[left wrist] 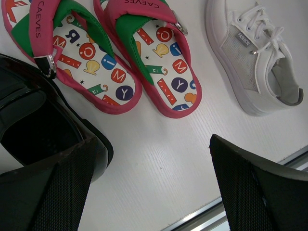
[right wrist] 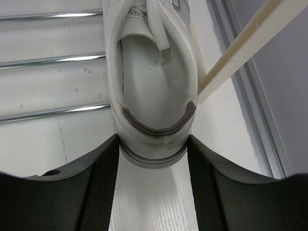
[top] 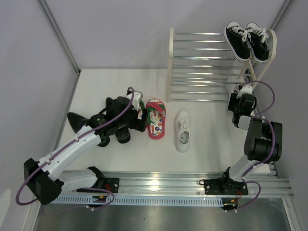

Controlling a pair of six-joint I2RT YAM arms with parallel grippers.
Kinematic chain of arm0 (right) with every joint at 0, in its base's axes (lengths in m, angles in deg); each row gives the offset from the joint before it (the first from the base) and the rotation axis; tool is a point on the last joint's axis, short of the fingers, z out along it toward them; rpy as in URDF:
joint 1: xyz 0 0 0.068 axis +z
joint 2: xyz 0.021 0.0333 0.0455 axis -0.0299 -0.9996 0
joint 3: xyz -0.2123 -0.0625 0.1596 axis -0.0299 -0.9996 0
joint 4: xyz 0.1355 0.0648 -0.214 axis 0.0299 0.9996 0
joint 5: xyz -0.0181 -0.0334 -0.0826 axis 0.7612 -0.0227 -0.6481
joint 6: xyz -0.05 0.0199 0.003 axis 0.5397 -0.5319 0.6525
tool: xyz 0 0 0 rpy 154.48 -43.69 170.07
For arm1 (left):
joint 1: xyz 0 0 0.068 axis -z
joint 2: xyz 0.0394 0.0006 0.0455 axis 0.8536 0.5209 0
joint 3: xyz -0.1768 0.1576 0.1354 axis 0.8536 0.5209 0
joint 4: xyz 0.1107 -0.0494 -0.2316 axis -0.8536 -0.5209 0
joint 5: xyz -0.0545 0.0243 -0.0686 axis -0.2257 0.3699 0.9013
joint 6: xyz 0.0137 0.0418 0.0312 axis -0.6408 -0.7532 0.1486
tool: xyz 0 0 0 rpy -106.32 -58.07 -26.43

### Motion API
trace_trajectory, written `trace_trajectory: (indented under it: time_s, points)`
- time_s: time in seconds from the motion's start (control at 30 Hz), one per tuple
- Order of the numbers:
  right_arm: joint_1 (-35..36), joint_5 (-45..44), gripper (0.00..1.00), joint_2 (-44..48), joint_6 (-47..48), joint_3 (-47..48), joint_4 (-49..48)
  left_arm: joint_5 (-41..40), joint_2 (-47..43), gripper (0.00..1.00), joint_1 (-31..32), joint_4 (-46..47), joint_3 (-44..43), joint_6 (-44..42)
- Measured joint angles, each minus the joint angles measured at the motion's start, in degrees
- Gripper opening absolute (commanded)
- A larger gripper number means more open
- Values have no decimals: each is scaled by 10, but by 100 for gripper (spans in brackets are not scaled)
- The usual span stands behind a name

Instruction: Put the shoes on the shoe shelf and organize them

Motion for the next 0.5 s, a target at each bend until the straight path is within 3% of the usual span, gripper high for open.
trace_trajectory:
  time_s: [0.5]
  points:
    - [-9,9,3,-23,-2,10,-48,0,9,99,0,0,-2,0]
